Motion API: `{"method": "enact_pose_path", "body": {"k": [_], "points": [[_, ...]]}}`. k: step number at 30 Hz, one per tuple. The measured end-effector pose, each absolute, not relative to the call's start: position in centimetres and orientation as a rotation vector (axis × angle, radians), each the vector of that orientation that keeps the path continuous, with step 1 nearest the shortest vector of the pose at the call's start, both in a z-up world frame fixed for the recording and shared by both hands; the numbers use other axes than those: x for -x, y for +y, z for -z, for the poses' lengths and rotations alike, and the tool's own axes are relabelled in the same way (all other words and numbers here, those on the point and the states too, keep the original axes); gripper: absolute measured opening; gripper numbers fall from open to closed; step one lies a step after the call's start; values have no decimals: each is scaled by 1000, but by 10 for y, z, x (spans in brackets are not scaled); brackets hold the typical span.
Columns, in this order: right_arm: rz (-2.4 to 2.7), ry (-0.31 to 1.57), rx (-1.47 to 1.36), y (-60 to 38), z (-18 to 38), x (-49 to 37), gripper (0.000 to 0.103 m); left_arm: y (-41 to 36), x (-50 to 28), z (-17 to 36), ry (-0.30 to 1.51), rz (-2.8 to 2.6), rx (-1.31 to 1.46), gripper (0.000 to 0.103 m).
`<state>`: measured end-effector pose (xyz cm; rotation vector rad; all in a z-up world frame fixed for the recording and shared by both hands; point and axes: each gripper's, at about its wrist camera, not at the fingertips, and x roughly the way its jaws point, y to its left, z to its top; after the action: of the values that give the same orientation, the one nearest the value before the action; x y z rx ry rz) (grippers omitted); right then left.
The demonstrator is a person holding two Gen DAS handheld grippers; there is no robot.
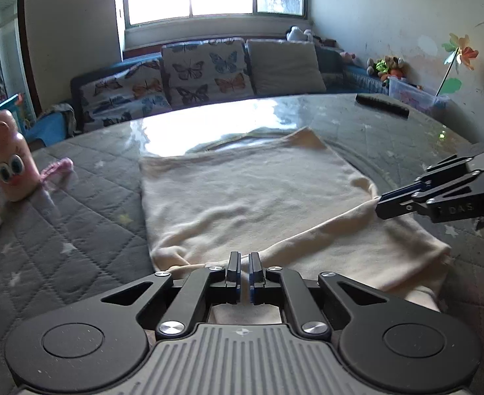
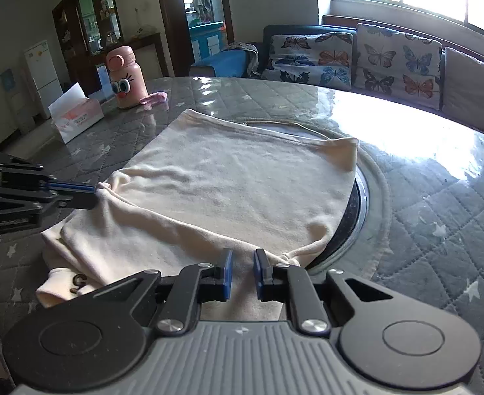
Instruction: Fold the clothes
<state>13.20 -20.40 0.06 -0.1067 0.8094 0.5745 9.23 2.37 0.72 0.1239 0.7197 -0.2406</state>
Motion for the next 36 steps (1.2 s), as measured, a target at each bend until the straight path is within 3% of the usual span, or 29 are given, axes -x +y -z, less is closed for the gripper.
{"method": "enact_pose_path", "body": {"k": [7,23,36], "points": [[-572,819,104,-207,0,-134,14,30,-95,-3,736,252,-118,6],[-675,775,198,-175,-9,-120,30,22,-79,-9,712,329,-193,7],[-647,781,248,-199,-9,-67,30,21,-43,0,723,372,-274,10]]}}
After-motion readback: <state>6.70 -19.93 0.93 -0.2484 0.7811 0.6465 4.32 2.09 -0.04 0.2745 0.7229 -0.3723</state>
